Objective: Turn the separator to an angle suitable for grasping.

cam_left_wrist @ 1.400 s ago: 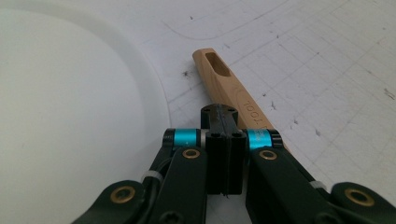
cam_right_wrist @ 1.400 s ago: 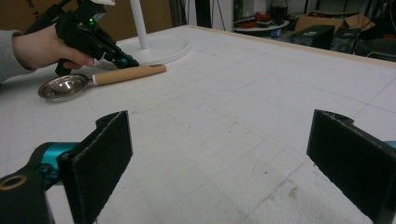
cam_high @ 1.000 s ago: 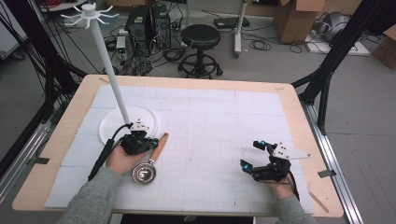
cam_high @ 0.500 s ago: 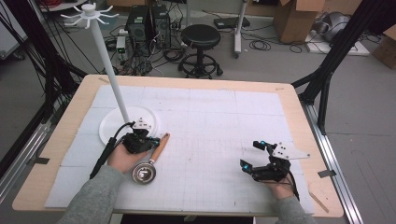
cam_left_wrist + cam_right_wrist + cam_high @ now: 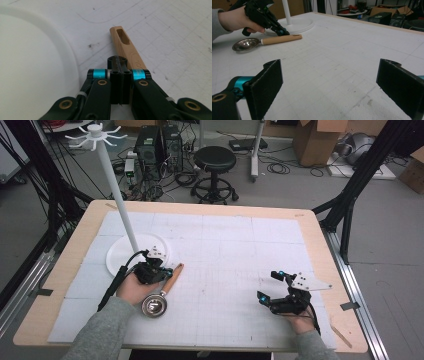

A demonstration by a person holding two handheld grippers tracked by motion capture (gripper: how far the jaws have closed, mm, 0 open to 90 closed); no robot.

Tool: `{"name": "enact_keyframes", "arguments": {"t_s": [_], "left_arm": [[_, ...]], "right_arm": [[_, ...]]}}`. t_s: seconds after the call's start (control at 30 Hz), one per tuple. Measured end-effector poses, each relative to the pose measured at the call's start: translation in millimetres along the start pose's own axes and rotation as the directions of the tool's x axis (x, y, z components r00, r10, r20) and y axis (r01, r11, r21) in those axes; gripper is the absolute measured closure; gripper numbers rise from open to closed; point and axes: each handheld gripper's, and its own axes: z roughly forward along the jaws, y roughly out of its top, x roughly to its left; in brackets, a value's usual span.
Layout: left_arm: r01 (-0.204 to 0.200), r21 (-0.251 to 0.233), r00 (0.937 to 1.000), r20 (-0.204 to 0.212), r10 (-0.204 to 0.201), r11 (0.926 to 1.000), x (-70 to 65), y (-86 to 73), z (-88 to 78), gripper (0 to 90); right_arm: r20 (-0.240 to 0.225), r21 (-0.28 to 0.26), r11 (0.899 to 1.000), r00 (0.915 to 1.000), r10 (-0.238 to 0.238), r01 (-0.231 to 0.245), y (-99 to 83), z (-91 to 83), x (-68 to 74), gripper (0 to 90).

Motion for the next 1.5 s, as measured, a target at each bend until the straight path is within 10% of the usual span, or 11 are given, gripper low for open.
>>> {"name": "enact_keyframes", "arguments": {"t_s": [1.5], "left_arm": [[-0.169, 0.063, 0.9852, 0.042, 0.166, 0.9836, -35.1, 14.9, 7.3, 89.7]], "right_arm": [[-0.009, 0.007, 1.000, 1.0000, -0.004, 0.004, -0.4, 0.7, -0.4, 6.1]]}}
